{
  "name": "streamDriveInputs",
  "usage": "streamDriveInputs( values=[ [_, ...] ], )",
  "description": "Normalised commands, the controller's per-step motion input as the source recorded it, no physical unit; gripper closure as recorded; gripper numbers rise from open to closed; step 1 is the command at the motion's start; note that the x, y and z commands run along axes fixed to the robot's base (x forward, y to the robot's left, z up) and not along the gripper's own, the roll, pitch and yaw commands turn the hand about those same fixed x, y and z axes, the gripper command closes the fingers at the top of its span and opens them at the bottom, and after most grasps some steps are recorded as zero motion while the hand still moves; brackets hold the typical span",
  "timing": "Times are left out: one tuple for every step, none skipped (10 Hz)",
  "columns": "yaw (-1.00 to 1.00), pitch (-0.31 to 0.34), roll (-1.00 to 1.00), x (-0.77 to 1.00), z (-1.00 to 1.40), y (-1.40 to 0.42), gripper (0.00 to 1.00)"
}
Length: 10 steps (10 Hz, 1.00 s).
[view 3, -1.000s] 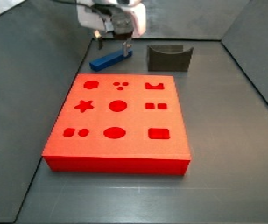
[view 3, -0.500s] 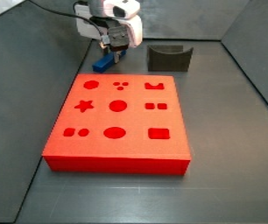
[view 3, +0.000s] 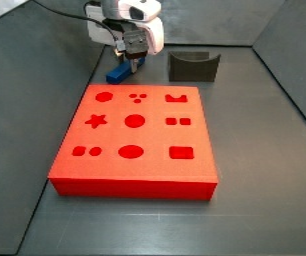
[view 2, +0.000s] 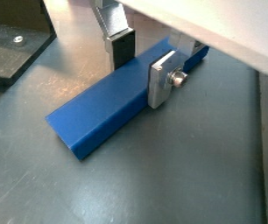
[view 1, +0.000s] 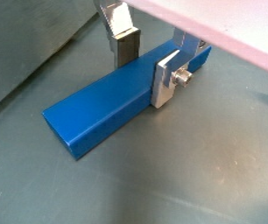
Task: Pick up the rectangle object. Move up. Place the rectangle object on the fixture. Regrasp the rectangle object. Move to above the board. Insert the rectangle object.
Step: Pick up the rectangle object, then move up.
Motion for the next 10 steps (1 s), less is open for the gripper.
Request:
streamDriveInputs(
  values=[
    [0.00, 0.000, 0.00, 0.00, 0.00, 0.00, 1.00],
    [0.00, 0.000, 0.00, 0.00, 0.00, 0.00, 1.00],
    [0.00, 0.000, 0.00, 0.00, 0.00, 0.00, 1.00],
    [0.00, 0.000, 0.00, 0.00, 0.00, 0.00, 1.00],
    [0.00, 0.000, 0.00, 0.00, 0.00, 0.00, 1.00],
    [0.00, 0.000, 0.00, 0.00, 0.83, 0.00, 1.00],
    [0.01, 0.006, -0.01, -0.04, 0.84, -0.03, 1.00],
    [0.00, 0.017, 0.00, -0.08, 0.71, -0.03, 1.00],
    [0.00, 0.019, 0.00, -0.07, 0.63, -0.02, 1.00],
    [-0.01, 0.037, 0.01, -0.04, 0.46, -0.01, 1.00]
  ],
)
